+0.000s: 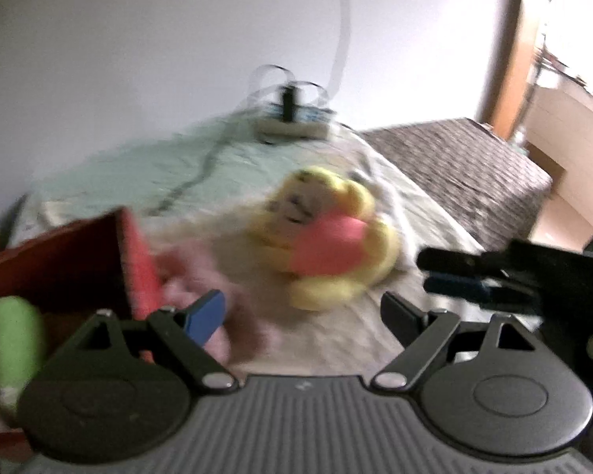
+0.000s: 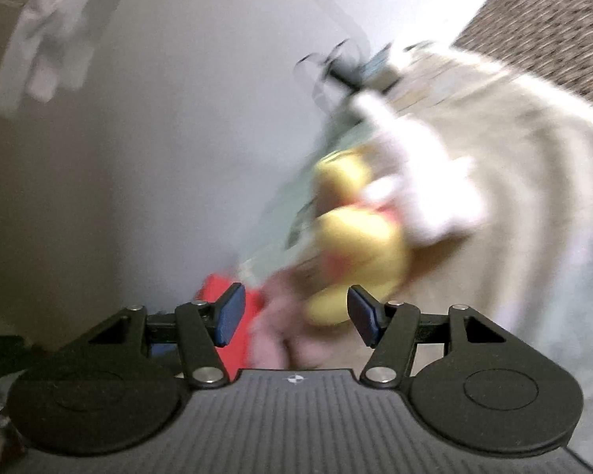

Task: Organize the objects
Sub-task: 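Return the right tool to the bed and grasp another white bunny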

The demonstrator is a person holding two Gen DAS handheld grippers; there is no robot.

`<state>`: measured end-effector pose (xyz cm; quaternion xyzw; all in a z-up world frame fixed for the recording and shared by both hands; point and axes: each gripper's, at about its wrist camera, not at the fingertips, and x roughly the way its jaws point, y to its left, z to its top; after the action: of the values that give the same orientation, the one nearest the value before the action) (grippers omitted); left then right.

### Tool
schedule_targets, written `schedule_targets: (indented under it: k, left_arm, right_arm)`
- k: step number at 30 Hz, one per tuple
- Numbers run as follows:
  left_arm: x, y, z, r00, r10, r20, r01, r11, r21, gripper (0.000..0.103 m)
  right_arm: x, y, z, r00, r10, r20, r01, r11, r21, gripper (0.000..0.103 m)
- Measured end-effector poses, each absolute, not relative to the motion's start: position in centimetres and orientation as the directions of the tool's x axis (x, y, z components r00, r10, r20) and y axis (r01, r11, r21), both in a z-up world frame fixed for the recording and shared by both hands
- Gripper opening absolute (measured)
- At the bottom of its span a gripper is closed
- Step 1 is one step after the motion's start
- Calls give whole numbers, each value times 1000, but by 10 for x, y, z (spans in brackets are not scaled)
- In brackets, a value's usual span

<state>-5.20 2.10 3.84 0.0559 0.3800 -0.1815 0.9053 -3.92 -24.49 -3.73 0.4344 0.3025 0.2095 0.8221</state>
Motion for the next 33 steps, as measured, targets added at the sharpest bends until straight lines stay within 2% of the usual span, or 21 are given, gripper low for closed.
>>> schedule_targets:
  k: [4,9,18,24,29,33]
  left_arm:
    - [-41,-2,11,562,-358,-746,431,896,-105,87]
    - [-25,-14,-22,467,-401,-788,429,882,-194,86]
    - [-16,-13,-50,403,-395,-825,416,882,-219,89]
    - [-12,-13,-58,380,-402,-833,419,878,-232,89]
    - [-4,-14,-61,370,-411,-833,410,877,-250,89]
    - [3,-14,-60,369,-430,-824,411,870,-270,89]
  right_arm:
    - [-35,-264,-40,788,486,-378,-22,635,772,61]
    - [-8,-261,-31,814,391,-428,-32,768,640,61]
    - [42,-243,-47,795,349,-495,-60,859,509,61]
    - [67,-248,-69,768,385,-511,-14,809,587,61]
    - [68,-269,-77,752,450,-482,26,711,703,50]
    - [61,-289,-84,744,494,-451,78,605,792,47]
